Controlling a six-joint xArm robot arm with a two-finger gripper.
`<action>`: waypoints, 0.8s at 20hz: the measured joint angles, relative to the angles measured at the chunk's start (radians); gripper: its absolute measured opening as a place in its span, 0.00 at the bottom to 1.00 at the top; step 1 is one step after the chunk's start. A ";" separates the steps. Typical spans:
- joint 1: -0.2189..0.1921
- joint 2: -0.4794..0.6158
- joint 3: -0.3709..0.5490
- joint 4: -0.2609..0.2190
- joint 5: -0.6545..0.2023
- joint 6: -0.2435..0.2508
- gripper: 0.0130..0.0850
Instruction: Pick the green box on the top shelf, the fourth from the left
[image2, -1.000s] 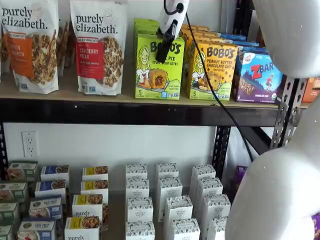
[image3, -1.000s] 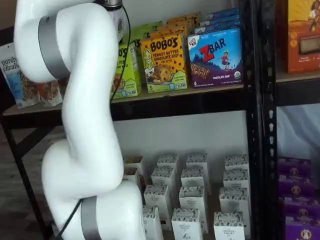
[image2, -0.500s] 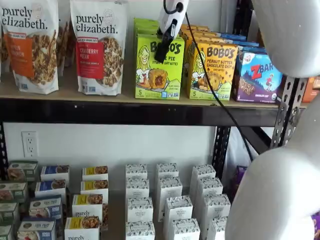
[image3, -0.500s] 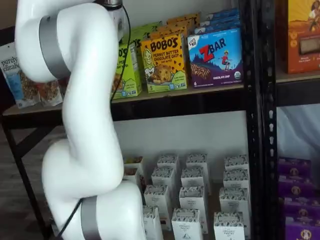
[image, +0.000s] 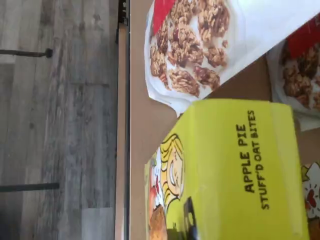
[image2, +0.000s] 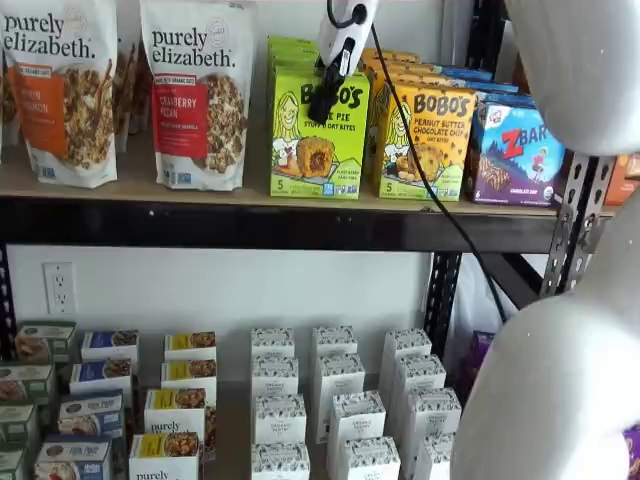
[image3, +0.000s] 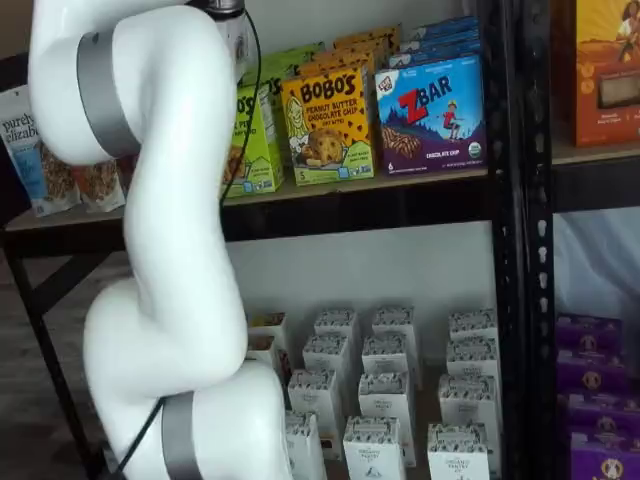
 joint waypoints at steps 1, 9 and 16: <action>0.000 0.000 0.000 -0.001 0.000 0.000 0.44; 0.000 -0.006 0.007 0.001 -0.008 0.000 0.22; 0.000 -0.002 -0.003 0.000 0.009 0.002 0.22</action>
